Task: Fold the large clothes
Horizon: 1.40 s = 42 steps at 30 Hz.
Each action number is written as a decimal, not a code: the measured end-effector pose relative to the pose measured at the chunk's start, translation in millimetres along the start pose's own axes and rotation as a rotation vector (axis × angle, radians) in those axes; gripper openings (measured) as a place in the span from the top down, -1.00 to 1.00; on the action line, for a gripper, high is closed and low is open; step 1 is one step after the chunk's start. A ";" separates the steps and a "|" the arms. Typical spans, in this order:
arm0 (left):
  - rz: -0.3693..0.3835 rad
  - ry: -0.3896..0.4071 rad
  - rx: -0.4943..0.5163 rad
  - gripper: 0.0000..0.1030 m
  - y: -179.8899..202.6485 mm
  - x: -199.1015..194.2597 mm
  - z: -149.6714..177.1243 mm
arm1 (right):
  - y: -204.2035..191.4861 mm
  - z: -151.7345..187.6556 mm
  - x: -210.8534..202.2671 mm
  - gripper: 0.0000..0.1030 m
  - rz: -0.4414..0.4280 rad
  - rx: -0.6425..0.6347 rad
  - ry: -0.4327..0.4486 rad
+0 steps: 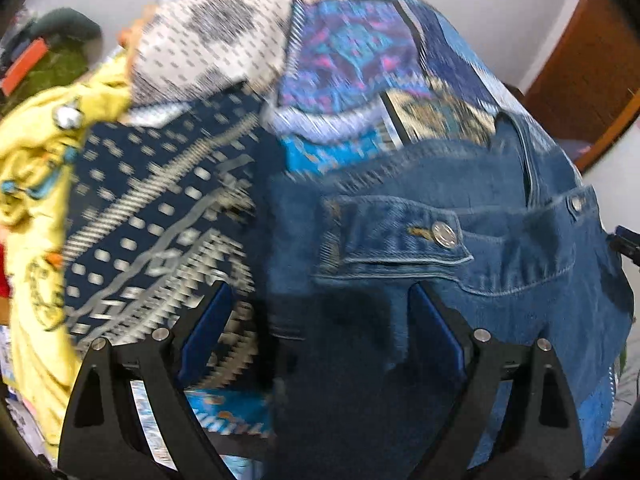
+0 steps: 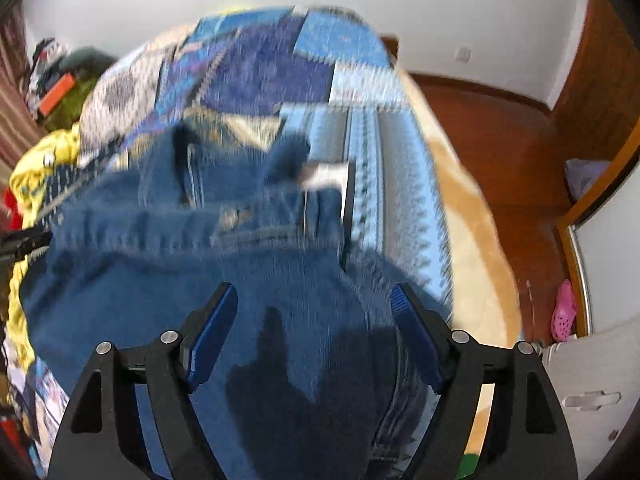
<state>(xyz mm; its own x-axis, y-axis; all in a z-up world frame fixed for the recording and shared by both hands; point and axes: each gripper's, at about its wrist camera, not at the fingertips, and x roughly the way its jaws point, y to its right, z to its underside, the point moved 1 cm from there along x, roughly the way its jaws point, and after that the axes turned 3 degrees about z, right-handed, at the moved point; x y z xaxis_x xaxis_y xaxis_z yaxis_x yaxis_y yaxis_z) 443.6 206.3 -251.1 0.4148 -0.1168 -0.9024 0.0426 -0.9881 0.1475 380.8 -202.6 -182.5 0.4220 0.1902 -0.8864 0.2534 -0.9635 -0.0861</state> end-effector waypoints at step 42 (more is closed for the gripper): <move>-0.124 0.149 0.070 0.74 19.3 -40.3 16.6 | -13.9 -19.2 26.7 0.25 0.219 -0.071 0.021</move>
<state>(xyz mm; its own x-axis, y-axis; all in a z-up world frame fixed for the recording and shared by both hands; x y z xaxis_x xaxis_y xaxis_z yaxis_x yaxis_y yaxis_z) 412.6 190.2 -218.6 0.5407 0.0166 -0.8411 0.0403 -0.9992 0.0062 405.3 -180.5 -196.3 0.4916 -0.0171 -0.8707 0.2141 -0.9668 0.1398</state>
